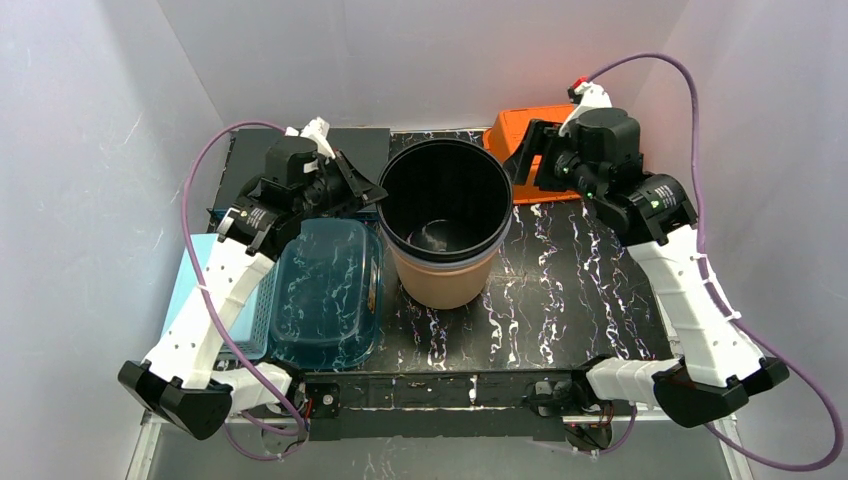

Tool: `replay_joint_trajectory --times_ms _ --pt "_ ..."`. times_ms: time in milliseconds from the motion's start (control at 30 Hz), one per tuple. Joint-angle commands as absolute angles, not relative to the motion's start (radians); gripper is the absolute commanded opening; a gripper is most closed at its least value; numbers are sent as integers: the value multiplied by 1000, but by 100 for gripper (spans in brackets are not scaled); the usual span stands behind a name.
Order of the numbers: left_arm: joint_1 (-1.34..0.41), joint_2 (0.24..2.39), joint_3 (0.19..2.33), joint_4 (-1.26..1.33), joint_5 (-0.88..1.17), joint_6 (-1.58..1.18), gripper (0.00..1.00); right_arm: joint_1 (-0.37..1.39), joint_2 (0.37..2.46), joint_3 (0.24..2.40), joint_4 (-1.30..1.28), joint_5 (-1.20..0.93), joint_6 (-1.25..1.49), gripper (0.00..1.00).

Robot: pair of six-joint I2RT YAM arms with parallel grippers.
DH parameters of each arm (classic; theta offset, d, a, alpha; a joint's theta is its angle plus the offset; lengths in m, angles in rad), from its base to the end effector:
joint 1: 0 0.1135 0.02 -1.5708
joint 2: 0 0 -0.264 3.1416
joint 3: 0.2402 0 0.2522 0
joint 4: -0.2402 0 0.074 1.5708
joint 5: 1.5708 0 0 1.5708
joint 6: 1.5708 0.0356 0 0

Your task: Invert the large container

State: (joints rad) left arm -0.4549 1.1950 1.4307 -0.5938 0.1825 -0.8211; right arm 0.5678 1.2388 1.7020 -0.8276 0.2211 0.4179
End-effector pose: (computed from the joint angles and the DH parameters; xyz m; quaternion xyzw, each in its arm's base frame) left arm 0.2212 -0.1154 0.4364 -0.0979 0.8141 -0.3981 0.4113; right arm 0.1963 0.1160 0.4875 0.0011 0.8209 0.1867 0.5397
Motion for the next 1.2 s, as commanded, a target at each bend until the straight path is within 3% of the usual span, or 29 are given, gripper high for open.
replay_joint_trajectory --times_ms 0,300,700,800,1000,1167 --pt "-420 1128 1416 -433 245 -874 0 435 1220 1645 -740 -120 495 78" --pt "-387 1095 1322 -313 323 -955 0 262 1203 1472 -497 -518 687 61" --pt "-376 1080 1282 -255 344 -978 0 232 1187 1307 -255 -697 880 57" --pt "-374 1083 1281 -241 358 -982 0 232 1189 1295 -277 -685 860 57" --pt "-375 1088 1287 -225 376 -983 0 232 1225 1389 -475 -607 661 66" --pt "-376 1092 1296 -223 382 -980 0 244 1274 1476 -621 -572 534 58"
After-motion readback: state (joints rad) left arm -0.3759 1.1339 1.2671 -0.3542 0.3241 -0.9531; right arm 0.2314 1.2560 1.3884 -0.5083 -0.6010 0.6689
